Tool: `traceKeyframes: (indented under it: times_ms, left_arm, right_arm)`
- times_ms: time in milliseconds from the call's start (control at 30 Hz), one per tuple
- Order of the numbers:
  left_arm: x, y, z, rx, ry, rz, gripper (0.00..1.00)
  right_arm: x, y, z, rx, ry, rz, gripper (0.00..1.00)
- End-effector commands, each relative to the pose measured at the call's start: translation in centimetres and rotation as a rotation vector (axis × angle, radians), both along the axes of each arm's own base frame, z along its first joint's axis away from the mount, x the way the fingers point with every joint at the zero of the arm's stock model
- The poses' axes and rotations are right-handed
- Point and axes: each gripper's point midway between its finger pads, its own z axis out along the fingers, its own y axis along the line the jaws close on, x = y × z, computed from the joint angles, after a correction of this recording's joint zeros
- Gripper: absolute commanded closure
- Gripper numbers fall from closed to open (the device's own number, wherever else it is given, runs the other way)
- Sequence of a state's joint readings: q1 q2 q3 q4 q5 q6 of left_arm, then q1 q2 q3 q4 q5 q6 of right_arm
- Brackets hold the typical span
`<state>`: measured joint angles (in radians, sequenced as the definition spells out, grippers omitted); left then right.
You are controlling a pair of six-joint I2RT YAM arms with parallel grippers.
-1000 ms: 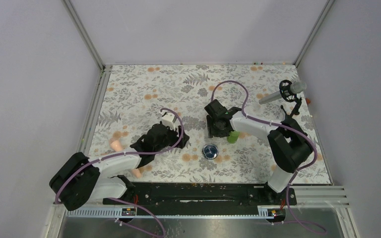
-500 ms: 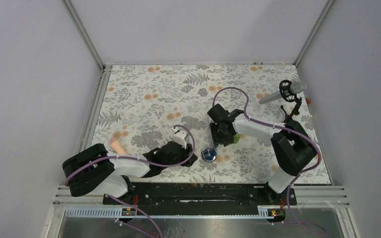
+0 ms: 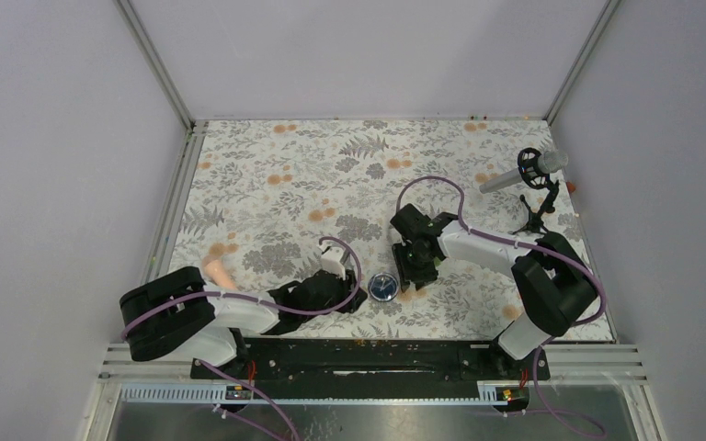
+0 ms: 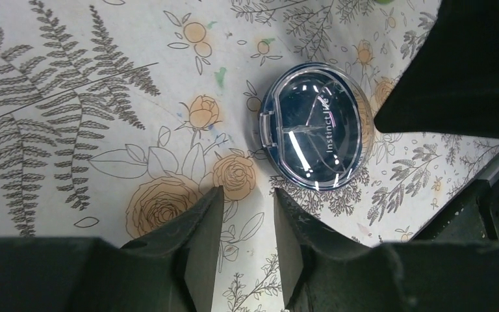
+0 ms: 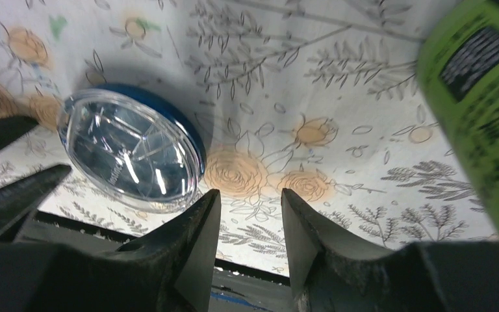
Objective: Sort the pills into containers
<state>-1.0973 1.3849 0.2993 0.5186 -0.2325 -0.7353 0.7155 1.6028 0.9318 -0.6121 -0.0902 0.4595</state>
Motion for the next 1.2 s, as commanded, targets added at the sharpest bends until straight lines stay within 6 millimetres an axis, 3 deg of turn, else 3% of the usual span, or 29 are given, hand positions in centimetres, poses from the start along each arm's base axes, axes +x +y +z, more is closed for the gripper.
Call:
traceKeyframes:
  times_ms: [0,333,500,633,833,1033,1167]
  left_arm:
    - [0.2,1.9,-1.0,0.031,0.012,0.082,0.65]
    - [1.1,2.9,0.2,-0.002,-0.026,0.163,0.67]
    - [2.2,4.2,1.5,-0.023,-0.055,0.255,0.67]
    - [3.4,5.9,2.7,-0.037,-0.074,0.347,0.65]
    - [4.9,7.9,4.6,-0.083,-0.11,0.418,0.63]
    - [5.6,9.3,5.1,-0.084,-0.118,0.47,0.62]
    - [5.8,10.1,5.0,-0.084,-0.109,0.513,0.61]
  right_arm:
    - [-1.5,0.5,1.0,0.044,0.021,0.02,0.54]
    - [-2.7,3.1,0.3,0.129,0.06,0.068,0.55]
    - [-2.8,6.7,0.8,0.269,0.079,0.084,0.55]
    - [-1.5,9.6,1.2,0.355,0.033,0.058,0.55]
    - [2.2,13.6,2.3,0.456,-0.069,0.011,0.55]
    - [4.5,17.1,4.2,0.573,-0.111,-0.005,0.51]
    - [4.0,16.8,5.3,0.58,-0.126,0.051,0.44]
